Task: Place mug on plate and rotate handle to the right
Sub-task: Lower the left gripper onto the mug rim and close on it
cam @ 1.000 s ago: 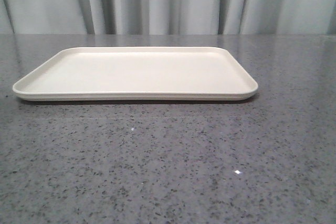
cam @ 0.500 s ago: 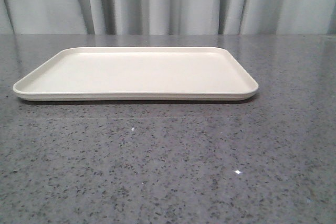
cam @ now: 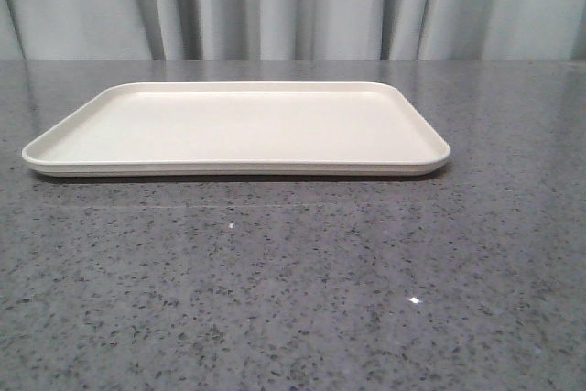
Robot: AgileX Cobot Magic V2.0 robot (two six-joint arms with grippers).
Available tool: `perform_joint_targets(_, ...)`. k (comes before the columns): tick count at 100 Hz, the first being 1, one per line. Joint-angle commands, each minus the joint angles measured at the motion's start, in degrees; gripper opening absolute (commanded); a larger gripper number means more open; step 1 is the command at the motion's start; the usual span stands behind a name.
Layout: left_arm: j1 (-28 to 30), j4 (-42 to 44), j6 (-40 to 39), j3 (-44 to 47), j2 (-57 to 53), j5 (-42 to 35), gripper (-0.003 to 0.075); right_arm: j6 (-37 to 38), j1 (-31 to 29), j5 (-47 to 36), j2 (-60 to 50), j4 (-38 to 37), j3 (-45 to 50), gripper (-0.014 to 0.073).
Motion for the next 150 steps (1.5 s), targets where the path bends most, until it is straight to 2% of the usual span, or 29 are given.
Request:
perform_joint_targets(1, 0.1, 1.1, -0.2, -0.6, 0.4, -0.5, 0.0376, -0.4, -0.4, -4.0, 0.7, -0.1, -1.2, 0.0309)
perform_joint_targets(26, 0.1, -0.3, -0.2, 2.0, 3.9, -1.0, 0.0376, -0.4, -0.4, -3.3, 0.7, -0.1, -1.2, 0.0309)
perform_joint_targets(92, 0.1, -1.6, -0.2, 2.0, 10.1, -2.1, 0.0361, -0.4, -0.4, -1.3, 0.7, -0.1, -1.2, 0.0309)
perform_joint_targets(106, 0.1, -2.2, -0.2, 2.1, 10.9, -2.0, 0.0312, -0.4, -0.4, -1.2, 0.7, -0.1, -1.2, 0.0309)
perform_joint_targets(115, 0.1, -2.0, -0.2, 2.1, 11.0, -2.4, 0.0253, -0.4, -0.4, -1.2, 0.7, -0.1, -1.2, 0.0309)
perform_joint_targets(122, 0.1, -1.6, -0.2, 2.1, 11.0, -2.6, 0.0169, -0.4, -0.4, -1.2, 0.7, -0.1, -1.2, 0.0309)
perform_joint_targets(131, 0.1, -1.5, 0.2, 2.1, 11.0, -3.2, 0.0008, -0.4, -0.4, -1.2, 0.7, -0.1, -1.2, 0.0309)
perform_joint_targets(134, 0.1, -1.3, 0.3, 2.1, 11.0, -3.3, -0.0023, -0.4, -0.4, -1.2, 0.7, -0.1, -1.2, 0.0309)
perform_joint_targets(150, 0.1, -1.5, 1.7, 2.1, 11.0, -3.8, -0.0010, -0.4, -0.4, -1.2, 0.7, -0.1, -1.2, 0.0309)
